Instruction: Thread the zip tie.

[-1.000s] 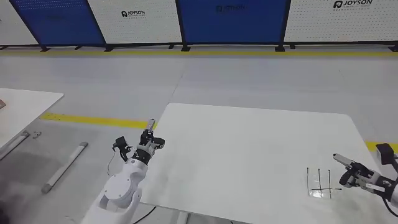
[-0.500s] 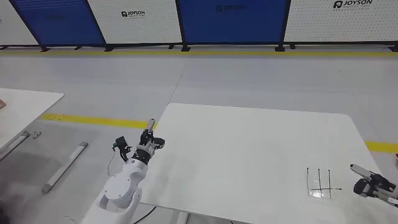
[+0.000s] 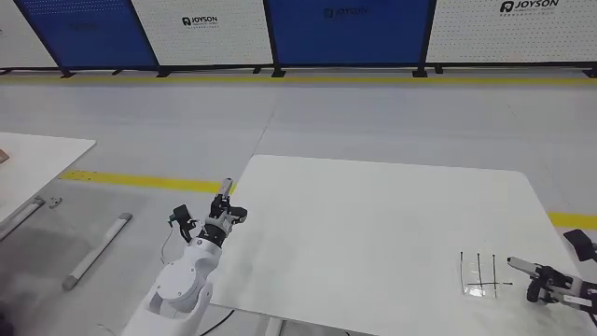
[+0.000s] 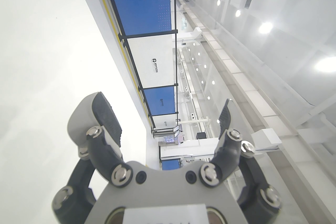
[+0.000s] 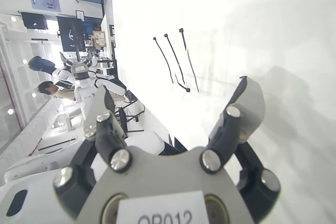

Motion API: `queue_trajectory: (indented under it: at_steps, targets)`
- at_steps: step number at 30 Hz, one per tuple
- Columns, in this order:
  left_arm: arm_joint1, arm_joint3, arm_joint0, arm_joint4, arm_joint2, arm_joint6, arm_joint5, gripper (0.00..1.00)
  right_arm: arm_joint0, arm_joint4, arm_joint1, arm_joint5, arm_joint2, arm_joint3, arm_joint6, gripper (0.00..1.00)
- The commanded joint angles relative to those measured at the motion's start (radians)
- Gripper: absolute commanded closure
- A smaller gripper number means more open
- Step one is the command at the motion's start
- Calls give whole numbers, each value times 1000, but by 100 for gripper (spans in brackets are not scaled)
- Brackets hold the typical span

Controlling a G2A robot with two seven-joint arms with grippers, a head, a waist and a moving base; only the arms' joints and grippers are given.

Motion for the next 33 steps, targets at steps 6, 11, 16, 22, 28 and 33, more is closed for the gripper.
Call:
queue_trajectory:
  at_steps: [6, 11, 16, 22, 28, 33]
  targets:
    - [0, 0, 0, 0, 0, 0, 0, 0, 0, 0, 0, 0, 0, 0, 0, 0]
    - [0, 0, 0, 0, 0, 0, 0, 0, 0, 0, 0, 0, 0, 0, 0, 0]
    - [0, 0, 0, 0, 0, 0, 0, 0, 0, 0, 0, 0, 0, 0, 0, 0]
    - [0, 0, 0, 0, 0, 0, 0, 0, -16, 68, 7, -70, 31, 6, 0, 0]
    - [0, 0, 0, 0, 0, 0, 0, 0, -62, 210, 43, -154, 84, 36, 0, 0]
    - [0, 0, 0, 0, 0, 0, 0, 0, -63, 247, 74, -203, 36, 48, 0, 0]
